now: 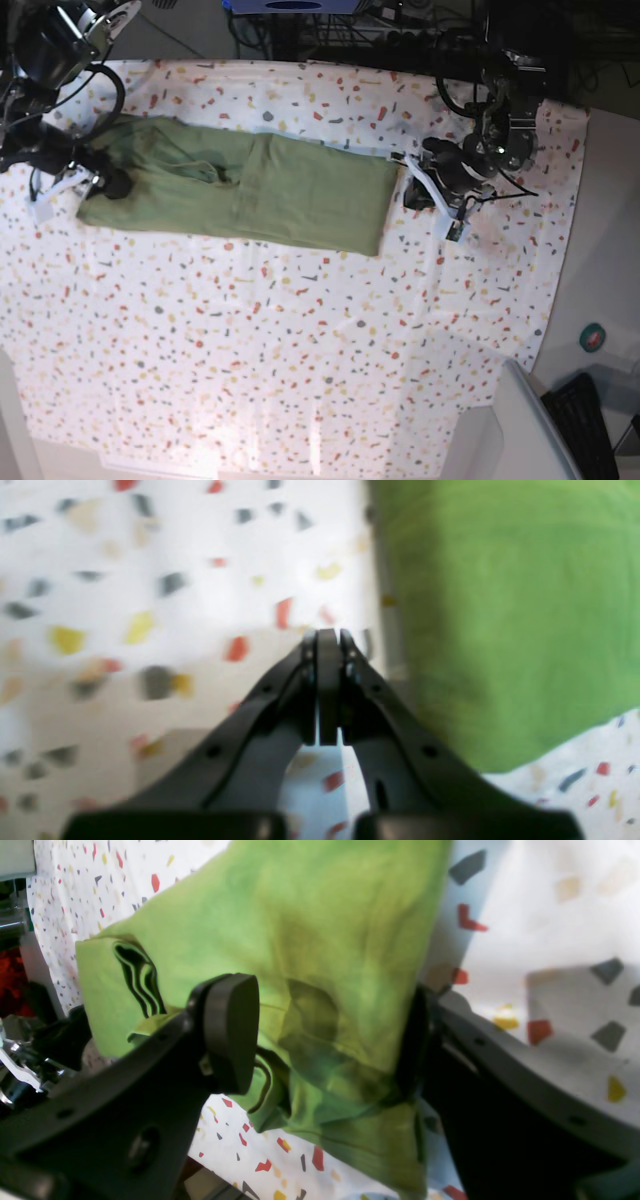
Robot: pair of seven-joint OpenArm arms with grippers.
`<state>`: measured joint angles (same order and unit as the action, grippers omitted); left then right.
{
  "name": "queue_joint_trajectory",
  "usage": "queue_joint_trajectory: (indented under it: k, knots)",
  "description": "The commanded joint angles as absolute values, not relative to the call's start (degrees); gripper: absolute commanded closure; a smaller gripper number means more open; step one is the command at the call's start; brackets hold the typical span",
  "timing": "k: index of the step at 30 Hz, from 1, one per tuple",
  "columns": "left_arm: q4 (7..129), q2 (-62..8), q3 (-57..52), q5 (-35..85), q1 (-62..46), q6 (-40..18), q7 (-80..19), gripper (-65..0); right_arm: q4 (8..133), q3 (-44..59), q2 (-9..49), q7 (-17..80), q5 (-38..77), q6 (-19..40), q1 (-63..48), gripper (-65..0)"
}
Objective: Layout the t-shirt on the table in an organized manner, then fold the t-shirt properly
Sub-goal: 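Grasp the strip's opposite end with the right gripper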
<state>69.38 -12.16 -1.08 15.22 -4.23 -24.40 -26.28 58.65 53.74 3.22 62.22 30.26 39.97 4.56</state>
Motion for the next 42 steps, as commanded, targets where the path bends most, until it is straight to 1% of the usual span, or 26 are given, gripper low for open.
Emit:
queue_joint_trajectory:
  k: [1,8,11,14,17,23,25,27,31,32,35,36,37,38,39,40,42]
  knots:
    - [69.67,-12.09,-1.27,15.34,-2.86,-24.66,-25.89,0.0,58.68,53.49,2.95,65.10,28.09,40.00,4.26,-38.3]
    - [68.53,-11.38,2.51,15.34,-2.07,-24.57,-25.89,0.0,58.68,53.41,3.47,65.19,28.00,40.00,4.18,-38.1]
    - [68.53,-11.38,2.33,15.34,-2.07,-24.57,-25.89,0.0,58.68,53.23,3.74,65.27,27.74,40.00,3.56,-38.1]
    - [68.53,-12.09,2.24,15.34,-2.07,-24.57,-25.89,0.0,58.68,49.27,5.85,67.65,27.74,40.00,2.86,-38.1]
    - [68.53,-12.79,2.33,15.34,-2.07,-24.57,-25.89,0.0,58.68,46.37,5.93,67.82,28.00,40.00,2.07,-38.1]
    - [68.53,-12.70,2.77,15.34,-1.98,-24.57,-25.89,0.0,58.42,46.55,5.58,67.82,28.00,40.00,2.24,-38.1]
    - [68.53,-12.53,2.86,15.34,-2.07,-24.57,-25.89,0.0,58.42,46.20,5.58,67.82,28.00,40.00,2.59,-37.2]
    - [68.53,-12.44,2.86,15.34,-2.07,-24.57,-25.89,0.0,58.42,46.20,5.67,67.74,27.82,40.00,2.68,-30.5]
    - [68.44,-12.53,2.86,15.34,-2.07,-24.57,-25.89,0.0,58.33,46.20,5.76,65.71,27.82,40.00,3.12,-12.3]
    - [68.44,-12.53,2.86,15.34,-2.07,-24.57,-25.89,0.0,58.33,46.37,5.67,65.27,27.82,40.00,3.30,-10.4]
    - [68.35,-12.70,2.86,15.34,-2.07,-24.57,-25.89,0.0,58.33,46.46,5.67,65.10,27.82,40.00,3.82,-13.2]
    - [68.26,-12.70,2.86,15.34,-2.07,-24.57,-25.89,0.0,58.33,46.20,5.67,65.10,27.82,40.00,3.82,-13.1]
    - [68.26,-12.70,2.86,15.34,-2.07,-24.57,-25.89,0.0,58.33,46.20,5.76,65.10,27.82,40.00,3.82,-11.3]
    - [68.35,-12.70,2.86,15.34,-2.07,-24.57,-25.89,0.0,58.33,46.20,5.76,65.10,27.82,40.00,3.91,-7.4]
    - [68.35,-12.70,2.95,15.34,-2.07,-24.57,-25.89,0.0,58.33,46.20,5.85,65.10,27.82,40.00,4.09,-1.1]
    - [68.35,-12.62,2.95,15.34,-2.07,-24.57,-25.89,0.0,58.33,46.20,5.85,65.10,27.82,40.00,4.53,0.0]
    - [68.44,-12.53,2.95,15.34,-2.07,-24.57,-25.89,0.0,58.33,46.02,5.85,65.19,27.74,40.00,5.05,0.0]
